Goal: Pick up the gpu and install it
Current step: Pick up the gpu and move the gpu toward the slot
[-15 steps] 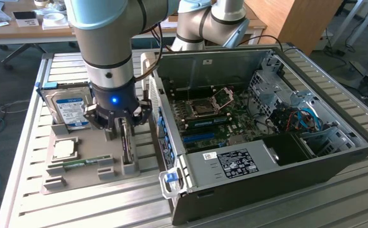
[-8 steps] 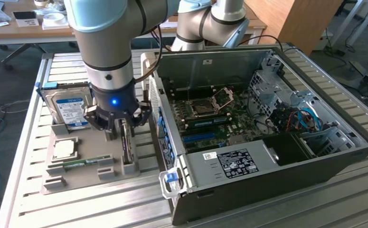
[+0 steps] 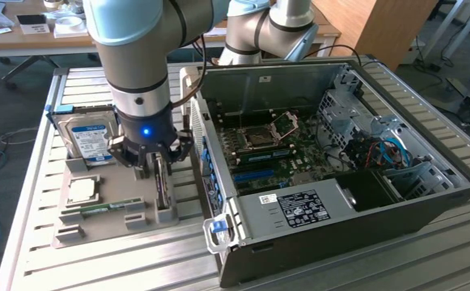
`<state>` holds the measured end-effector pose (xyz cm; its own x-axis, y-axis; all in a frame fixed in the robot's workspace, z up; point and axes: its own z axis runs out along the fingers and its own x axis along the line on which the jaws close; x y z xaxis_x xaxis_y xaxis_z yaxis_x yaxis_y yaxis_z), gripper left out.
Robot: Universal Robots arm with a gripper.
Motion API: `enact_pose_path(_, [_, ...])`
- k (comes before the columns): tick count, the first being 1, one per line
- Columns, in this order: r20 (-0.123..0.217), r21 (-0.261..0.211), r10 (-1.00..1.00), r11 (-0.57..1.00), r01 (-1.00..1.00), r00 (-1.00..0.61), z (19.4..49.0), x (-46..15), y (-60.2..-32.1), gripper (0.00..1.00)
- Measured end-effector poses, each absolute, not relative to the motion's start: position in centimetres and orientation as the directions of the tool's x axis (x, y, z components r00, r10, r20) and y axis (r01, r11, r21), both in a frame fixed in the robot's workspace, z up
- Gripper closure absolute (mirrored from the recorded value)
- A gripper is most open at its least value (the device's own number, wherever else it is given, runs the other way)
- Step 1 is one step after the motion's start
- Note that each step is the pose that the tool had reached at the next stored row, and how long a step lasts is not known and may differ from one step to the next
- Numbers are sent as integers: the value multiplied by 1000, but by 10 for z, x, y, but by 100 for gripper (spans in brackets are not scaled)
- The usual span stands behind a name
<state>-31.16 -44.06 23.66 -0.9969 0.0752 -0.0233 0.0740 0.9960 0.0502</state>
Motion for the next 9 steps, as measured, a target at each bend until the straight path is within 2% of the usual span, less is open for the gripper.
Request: enact_pose_path(9, [-23,50,75,996,74,-997,234,-312,-441,53])
